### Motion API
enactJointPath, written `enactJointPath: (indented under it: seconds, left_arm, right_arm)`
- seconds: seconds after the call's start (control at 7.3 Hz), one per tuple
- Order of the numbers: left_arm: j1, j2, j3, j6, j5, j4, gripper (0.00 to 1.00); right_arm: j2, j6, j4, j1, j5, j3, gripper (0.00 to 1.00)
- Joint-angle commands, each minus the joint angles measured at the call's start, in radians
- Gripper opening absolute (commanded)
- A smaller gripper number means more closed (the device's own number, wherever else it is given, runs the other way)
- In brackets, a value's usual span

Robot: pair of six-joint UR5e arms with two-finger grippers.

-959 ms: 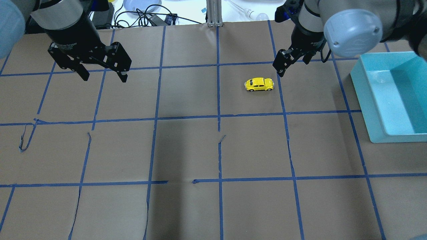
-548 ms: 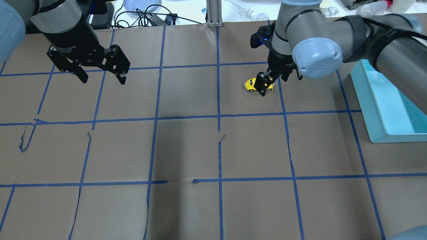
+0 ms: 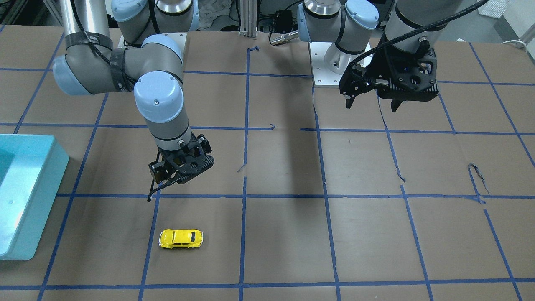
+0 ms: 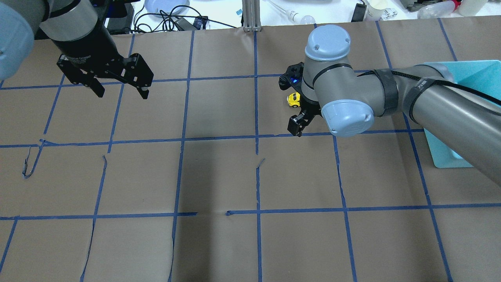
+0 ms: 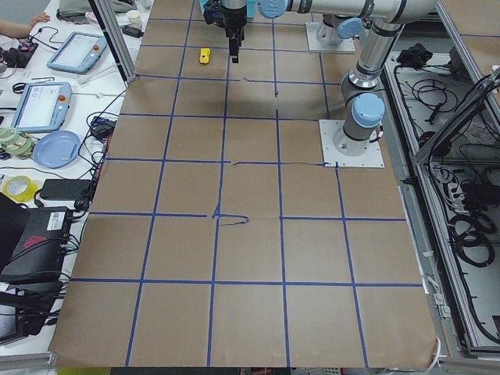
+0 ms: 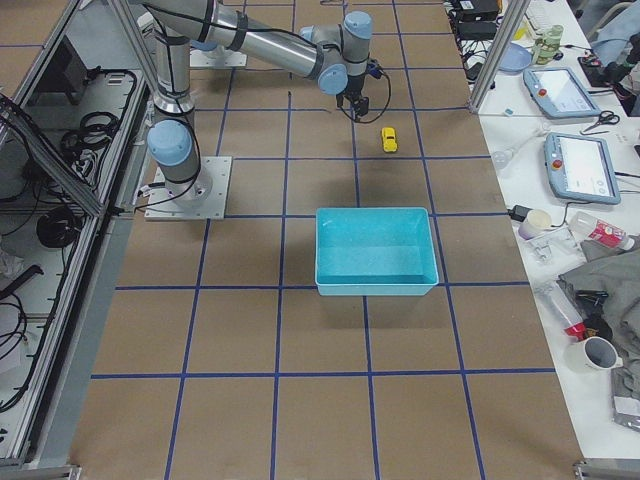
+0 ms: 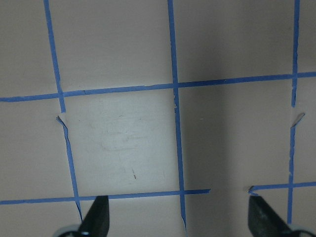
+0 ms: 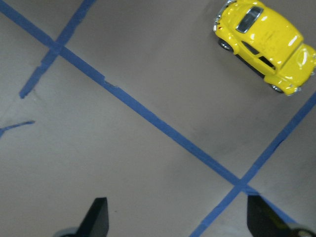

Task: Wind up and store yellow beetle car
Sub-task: 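Move the right gripper down over the yellow car, then close the right gripper on the yellow car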

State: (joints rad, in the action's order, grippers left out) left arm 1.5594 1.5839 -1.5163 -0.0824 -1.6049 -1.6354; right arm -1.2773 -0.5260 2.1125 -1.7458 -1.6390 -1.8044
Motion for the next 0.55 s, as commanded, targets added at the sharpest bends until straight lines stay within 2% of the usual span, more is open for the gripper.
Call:
enactJointPath:
  seconds: [0.0,0.27,0.41]
  left_arm:
    - [0.002,-0.002,-0.013,0.001,-0.001,0.017,1.0]
    - [0.004,-0.004,-0.015,0.003,-0.003,0.015,1.0]
    - [0.004,-0.004,-0.015,0.004,-0.001,0.017,1.0]
  right_arm:
    - [0.042,-0.38,0.035,0.002,-0.085,0.046,1.0]
    - [0.139,-0.757,0.153,0.015,-0.072,0.115,1.0]
    - [0.168,-0.864,0.158,0.016,-0.07,0.141,1.0]
